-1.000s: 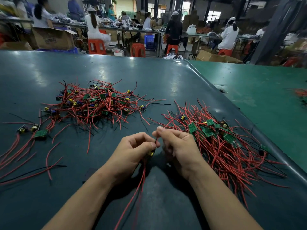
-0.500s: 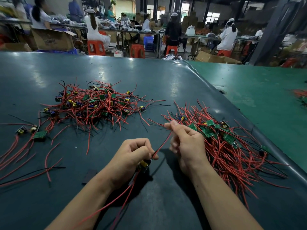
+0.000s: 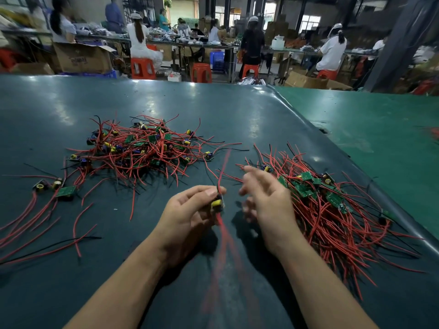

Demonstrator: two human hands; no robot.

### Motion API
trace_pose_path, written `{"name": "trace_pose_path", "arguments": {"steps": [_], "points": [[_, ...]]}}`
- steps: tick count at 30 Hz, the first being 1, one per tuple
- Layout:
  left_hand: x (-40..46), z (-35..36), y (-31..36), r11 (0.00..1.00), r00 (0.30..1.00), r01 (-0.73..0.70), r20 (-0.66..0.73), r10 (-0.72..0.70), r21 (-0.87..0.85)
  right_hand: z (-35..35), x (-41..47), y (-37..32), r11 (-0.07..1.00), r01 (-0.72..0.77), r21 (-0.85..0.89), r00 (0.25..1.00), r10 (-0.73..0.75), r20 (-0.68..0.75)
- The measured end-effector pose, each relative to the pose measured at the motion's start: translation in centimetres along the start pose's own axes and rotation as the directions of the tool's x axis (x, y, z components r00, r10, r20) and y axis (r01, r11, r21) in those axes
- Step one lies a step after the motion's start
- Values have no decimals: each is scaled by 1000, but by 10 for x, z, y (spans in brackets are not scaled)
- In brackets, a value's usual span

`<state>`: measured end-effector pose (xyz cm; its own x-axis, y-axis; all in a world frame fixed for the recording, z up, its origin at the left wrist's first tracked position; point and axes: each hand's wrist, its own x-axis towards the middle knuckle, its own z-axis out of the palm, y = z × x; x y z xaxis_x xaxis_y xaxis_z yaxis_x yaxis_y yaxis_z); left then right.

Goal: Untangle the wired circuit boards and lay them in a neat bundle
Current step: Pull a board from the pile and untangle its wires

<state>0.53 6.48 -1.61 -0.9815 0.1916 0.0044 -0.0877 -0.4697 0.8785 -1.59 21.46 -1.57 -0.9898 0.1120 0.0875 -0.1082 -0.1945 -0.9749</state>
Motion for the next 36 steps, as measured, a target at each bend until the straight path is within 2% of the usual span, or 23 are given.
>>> {"name": "trace_pose_path", "arguments": {"steps": [2, 4, 9, 11, 13, 15, 17, 19, 22, 26, 36], "points": [[0, 3, -1, 995, 999, -11, -54, 5, -97, 6, -7, 4, 993, 48, -111, 988, -31, 154], [2, 4, -1, 983, 993, -48, -114, 28, -178, 10, -12, 4, 999, 2, -39, 970, 7, 245], [3, 4, 0, 957, 971, -141, -224, 84, -252, 7, -15, 0, 990, -119, 75, 939, 88, 332], [4, 5, 1, 952, 965, -173, -238, 112, -252, 9, -16, -1, 988, -124, 92, 939, 87, 331], [5, 5, -1, 959, 957, -202, -250, 149, -201, 12, -17, 1, 995, -69, 69, 961, 48, 272], [6, 4, -4, 968, 949, -217, -259, 179, -125, 12, -16, 1, 999, -4, 49, 989, -4, 151], [5, 5, -7, 981, 954, -192, -235, 184, -13, 11, -13, 0, 999, 32, 22, 998, -34, 61], [4, 6, -8, 985, 963, -153, -213, 166, 76, 9, -13, 0, 999, 21, -24, 999, -20, 37], [6, 5, -6, 990, 966, -142, -214, 143, 20, 9, -13, -2, 999, -6, -34, 1000, 7, 12], [6, 6, -1, 988, 972, -124, -212, 103, -88, 5, -7, -5, 998, 56, 17, 992, -54, -115], [6, 2, 6, 983, 965, -154, -230, 127, -104, -1, 0, -3, 971, 188, 150, 920, -120, -374]]}}
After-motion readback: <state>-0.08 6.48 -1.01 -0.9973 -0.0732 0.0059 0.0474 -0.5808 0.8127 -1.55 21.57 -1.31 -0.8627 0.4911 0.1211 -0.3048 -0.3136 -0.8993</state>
